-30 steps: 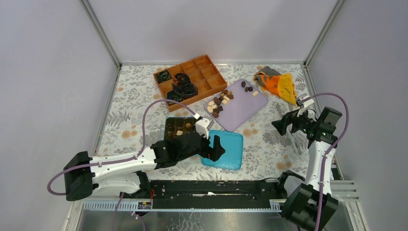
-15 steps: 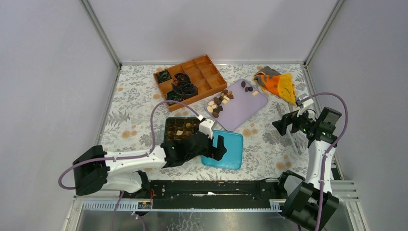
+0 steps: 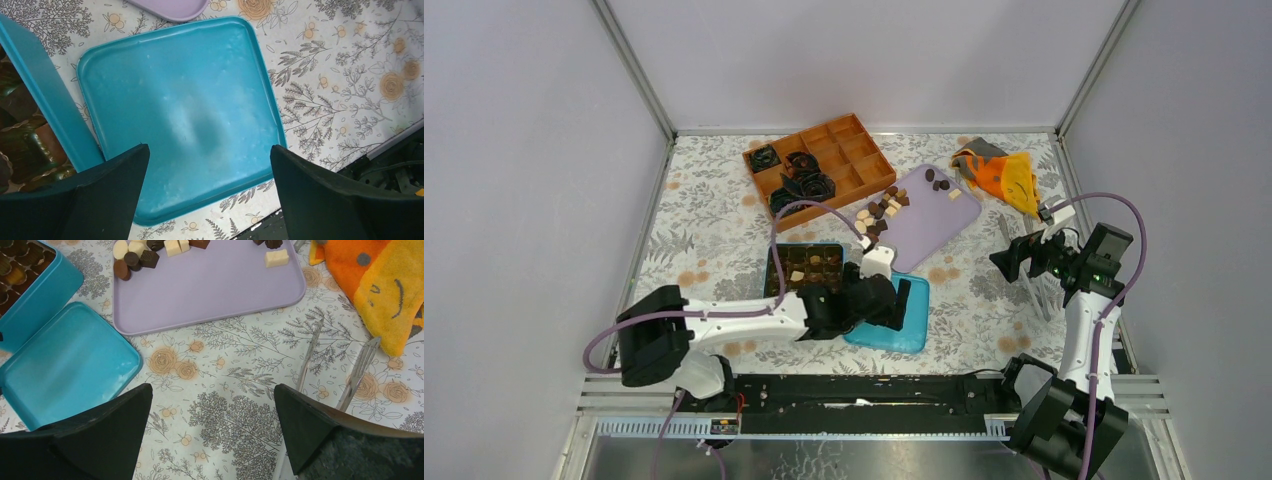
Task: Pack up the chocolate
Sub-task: Pick up the box lid from the center of the board.
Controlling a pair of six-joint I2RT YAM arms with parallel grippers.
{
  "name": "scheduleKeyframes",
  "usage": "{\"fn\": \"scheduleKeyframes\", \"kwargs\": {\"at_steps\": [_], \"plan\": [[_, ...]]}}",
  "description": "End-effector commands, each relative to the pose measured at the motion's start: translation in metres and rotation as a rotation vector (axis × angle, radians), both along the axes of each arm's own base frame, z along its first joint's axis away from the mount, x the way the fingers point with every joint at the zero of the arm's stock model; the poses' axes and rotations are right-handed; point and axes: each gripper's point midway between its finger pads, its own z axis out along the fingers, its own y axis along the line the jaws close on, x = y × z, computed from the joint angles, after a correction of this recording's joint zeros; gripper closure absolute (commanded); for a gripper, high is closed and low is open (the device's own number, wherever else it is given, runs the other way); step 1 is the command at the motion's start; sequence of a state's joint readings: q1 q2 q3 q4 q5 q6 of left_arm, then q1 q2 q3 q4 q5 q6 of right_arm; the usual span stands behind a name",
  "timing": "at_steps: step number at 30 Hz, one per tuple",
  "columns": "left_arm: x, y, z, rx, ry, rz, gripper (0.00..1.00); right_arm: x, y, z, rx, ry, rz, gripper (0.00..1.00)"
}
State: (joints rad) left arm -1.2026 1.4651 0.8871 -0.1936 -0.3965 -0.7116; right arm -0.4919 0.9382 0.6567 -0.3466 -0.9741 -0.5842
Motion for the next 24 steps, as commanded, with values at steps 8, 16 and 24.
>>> {"fn": "scheduleKeyframes", "kwargs": {"at_steps": [8,16,24], "plan": [[0.006,-0.013,-0.022,0.175,-0.011,0.026,0.18,0.005,-0.006,0.001,-0.033,-0.026,-0.006,0.0],[0.004,-0.045,-0.032,0.182,0.048,-0.019,0.37,0.005,-0.006,0.0,-0.035,-0.022,-0.008,0.0],[0.0,-0.067,-0.043,0.23,0.077,-0.007,0.5,0.005,-0.006,-0.001,-0.034,-0.021,-0.005,0.0]]}}
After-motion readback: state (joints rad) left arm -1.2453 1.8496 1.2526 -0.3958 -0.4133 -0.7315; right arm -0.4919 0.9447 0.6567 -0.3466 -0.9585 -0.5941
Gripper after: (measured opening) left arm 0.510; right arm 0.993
